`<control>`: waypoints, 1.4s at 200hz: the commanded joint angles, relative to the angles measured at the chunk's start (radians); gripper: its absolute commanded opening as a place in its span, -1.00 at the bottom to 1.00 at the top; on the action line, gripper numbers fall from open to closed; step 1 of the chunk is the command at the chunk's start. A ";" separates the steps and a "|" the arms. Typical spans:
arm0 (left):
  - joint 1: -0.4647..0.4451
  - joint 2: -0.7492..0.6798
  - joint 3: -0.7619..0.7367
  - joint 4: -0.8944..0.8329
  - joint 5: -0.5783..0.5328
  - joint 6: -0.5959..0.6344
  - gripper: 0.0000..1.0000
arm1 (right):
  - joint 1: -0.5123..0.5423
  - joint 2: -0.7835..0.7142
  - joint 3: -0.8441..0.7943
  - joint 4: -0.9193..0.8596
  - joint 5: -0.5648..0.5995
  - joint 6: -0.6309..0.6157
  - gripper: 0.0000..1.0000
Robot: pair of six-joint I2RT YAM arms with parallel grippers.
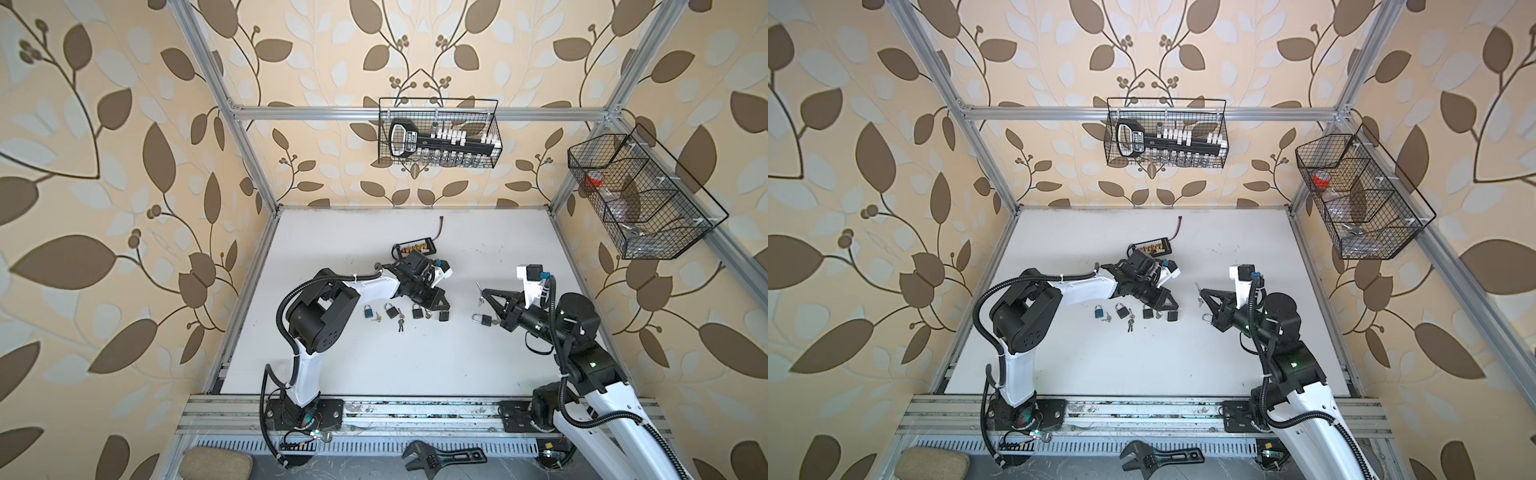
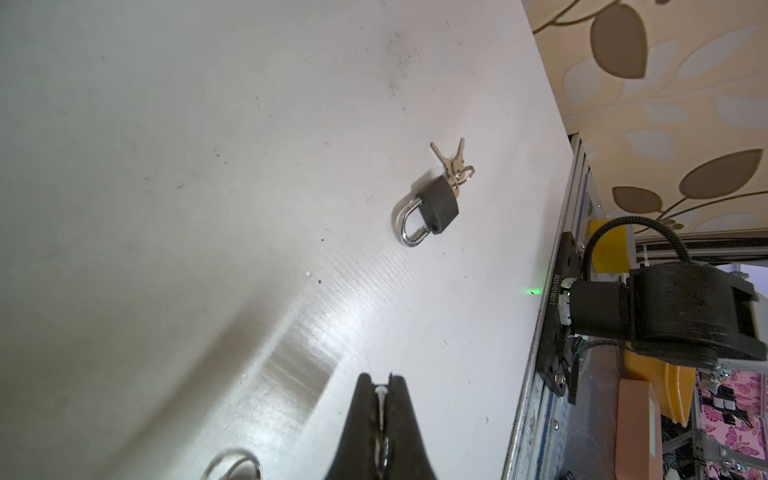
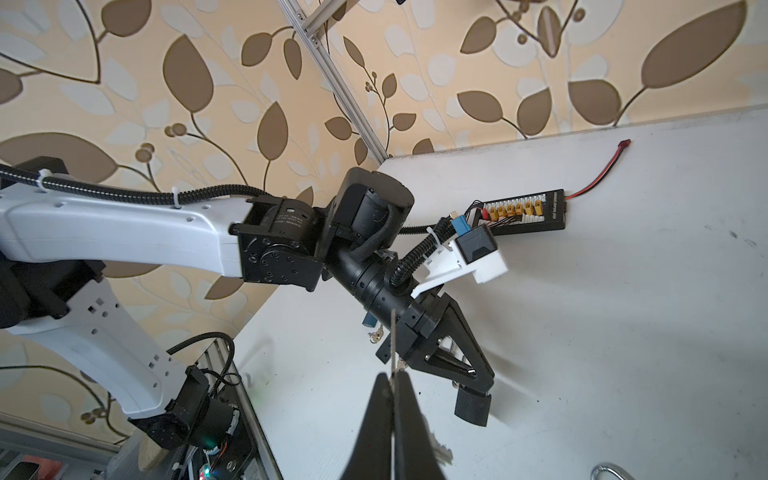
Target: Lock with the key
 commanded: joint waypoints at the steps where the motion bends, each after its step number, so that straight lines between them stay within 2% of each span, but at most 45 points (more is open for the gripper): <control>1: 0.000 0.013 0.035 0.029 0.013 -0.006 -1.00 | -0.004 -0.009 0.020 -0.015 -0.019 -0.018 -1.00; 96: 0.013 0.054 0.023 0.056 0.003 -0.009 -0.99 | -0.004 -0.029 0.020 -0.046 -0.019 -0.023 -1.00; 184: 0.030 0.072 0.028 0.061 0.001 -0.014 -0.60 | -0.005 -0.025 0.016 -0.051 -0.024 -0.023 -1.00; 240: 0.041 0.052 0.018 0.057 -0.042 -0.023 -0.09 | -0.004 -0.019 0.010 -0.051 -0.037 -0.014 -1.00; 260: 0.042 0.023 0.014 0.051 -0.072 -0.032 0.03 | -0.004 -0.014 -0.027 -0.008 -0.078 0.048 -1.00; 280: 0.041 -0.041 -0.010 0.077 -0.094 -0.060 0.07 | -0.004 -0.013 -0.127 0.115 -0.163 0.192 -1.00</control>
